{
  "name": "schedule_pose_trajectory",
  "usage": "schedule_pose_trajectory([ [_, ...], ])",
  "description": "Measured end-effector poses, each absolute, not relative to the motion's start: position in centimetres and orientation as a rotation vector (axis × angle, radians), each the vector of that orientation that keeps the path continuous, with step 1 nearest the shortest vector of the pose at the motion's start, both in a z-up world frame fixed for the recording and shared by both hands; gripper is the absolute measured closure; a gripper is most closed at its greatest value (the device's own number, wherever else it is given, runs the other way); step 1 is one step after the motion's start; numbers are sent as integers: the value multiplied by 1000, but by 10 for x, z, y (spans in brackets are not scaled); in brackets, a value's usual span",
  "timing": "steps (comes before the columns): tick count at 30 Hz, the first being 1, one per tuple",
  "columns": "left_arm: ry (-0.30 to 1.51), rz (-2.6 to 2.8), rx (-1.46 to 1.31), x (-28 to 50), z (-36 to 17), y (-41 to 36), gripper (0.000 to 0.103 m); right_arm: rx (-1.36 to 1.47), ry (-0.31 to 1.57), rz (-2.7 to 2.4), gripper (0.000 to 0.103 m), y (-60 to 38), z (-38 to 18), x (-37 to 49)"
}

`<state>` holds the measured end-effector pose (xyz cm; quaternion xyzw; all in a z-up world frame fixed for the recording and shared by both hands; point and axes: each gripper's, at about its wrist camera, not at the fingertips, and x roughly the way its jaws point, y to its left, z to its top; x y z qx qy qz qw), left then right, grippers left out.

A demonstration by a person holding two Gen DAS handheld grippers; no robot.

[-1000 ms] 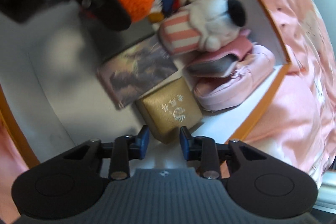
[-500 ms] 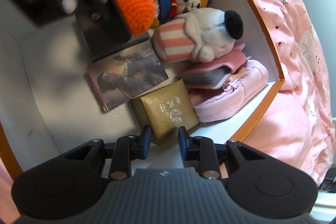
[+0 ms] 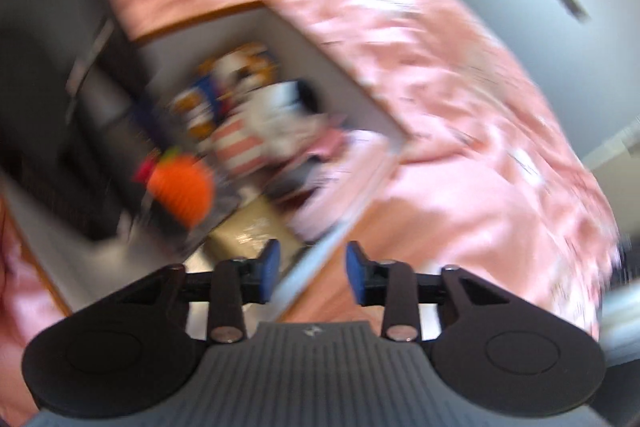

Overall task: Organize objects
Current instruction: 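Lower the orange crochet fruit into the box and open the left tool, then withdraw both tools from the box toward the white glasses case on the bed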

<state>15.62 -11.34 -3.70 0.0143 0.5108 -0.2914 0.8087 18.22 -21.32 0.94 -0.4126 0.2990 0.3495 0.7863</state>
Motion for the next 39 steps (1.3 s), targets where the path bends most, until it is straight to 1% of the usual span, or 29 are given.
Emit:
schedule_pose_trajectory([
  [2, 1113, -631, 15, 156, -44, -123, 52, -778, 663, 703, 64, -223, 20, 178],
  [6, 1164, -623, -40, 159, -59, -136, 52, -597, 735, 589, 64, -232, 6, 196],
  [11, 1211, -586, -71, 166, -75, -148, 51, -418, 747, 536, 64, -254, 5, 191],
  [15, 1254, -580, -81, 175, -82, -156, 51, -385, 727, 530, 63, -260, 4, 186],
  [17, 1272, -558, -67, 179, -84, -161, 51, -386, 722, 521, 61, -261, 4, 185],
  [22, 1296, -524, -35, 184, -90, -168, 50, -414, 715, 473, 61, -257, 0, 185],
  [25, 1299, -515, -70, 185, -90, -162, 47, -378, 738, 466, 61, -261, -6, 186],
  [26, 1297, -516, -81, 184, -89, -160, 43, -369, 742, 462, 61, -262, -7, 186],
  [27, 1291, -518, -87, 183, -87, -158, 40, -365, 743, 455, 61, -263, -8, 184],
  [29, 1274, -512, -85, 179, -82, -154, 36, -353, 739, 443, 60, -265, -8, 181],
  [32, 1213, -491, -68, 166, -67, -146, 37, -324, 718, 436, 60, -266, -1, 174],
  [39, 998, -430, -5, 134, -17, -117, 40, -238, 624, 476, 60, -257, 20, 153],
])
